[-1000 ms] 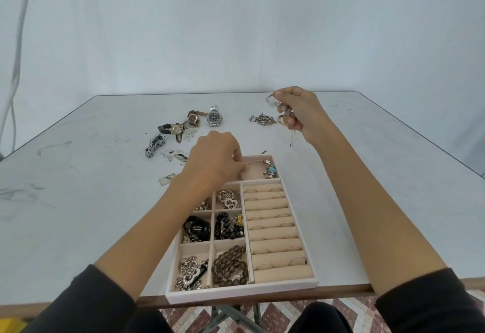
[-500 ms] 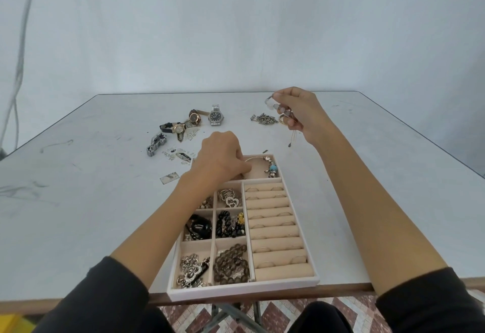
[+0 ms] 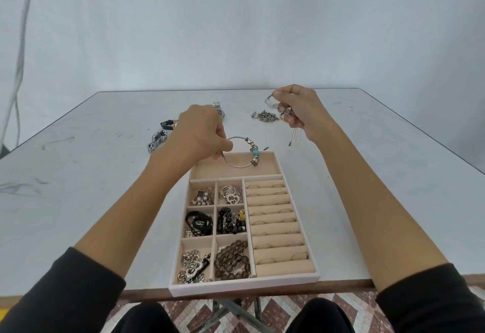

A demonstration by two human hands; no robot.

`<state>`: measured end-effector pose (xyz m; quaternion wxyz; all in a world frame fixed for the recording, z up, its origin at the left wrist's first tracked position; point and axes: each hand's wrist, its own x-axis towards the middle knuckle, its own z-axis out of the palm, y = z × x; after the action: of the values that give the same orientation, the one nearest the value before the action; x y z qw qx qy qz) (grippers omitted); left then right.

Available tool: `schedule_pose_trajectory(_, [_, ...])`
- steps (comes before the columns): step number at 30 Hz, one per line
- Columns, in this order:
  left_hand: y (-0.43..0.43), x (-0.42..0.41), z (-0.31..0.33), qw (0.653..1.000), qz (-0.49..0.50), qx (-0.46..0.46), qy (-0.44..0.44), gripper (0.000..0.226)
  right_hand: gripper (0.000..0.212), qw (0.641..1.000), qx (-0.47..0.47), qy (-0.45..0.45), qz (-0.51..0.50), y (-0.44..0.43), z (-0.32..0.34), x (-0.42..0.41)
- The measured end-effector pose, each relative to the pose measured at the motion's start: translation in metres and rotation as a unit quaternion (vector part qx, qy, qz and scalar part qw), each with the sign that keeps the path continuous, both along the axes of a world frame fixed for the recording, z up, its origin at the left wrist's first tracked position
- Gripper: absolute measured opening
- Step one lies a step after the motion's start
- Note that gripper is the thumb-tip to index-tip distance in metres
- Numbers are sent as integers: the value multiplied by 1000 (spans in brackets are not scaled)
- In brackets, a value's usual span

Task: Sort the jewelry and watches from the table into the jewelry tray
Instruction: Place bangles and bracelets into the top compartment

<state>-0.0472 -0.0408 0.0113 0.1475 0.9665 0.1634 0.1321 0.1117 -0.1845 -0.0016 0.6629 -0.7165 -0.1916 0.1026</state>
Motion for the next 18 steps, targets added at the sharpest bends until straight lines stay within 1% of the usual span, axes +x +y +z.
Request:
schedule_pose_trajectory(5, [-7,4,-4,999,-1,29,44,10,4,1000,-2,1,1,0,0,-1])
schedule_pose_trajectory(10, [-20,15,-13,998,-16,19,59,11,5,1000,-1,4,0,0,-1,0])
schedule_pose_trajectory(14, [-24,24,-24,997,-21,-15,77,8,4,1000,0,2,0,0,0,0])
schedule_pose_trajectory(18, [-22,24,-32,997,-21,-28,72,6,3,1000,7,6,2,-1,1,-1])
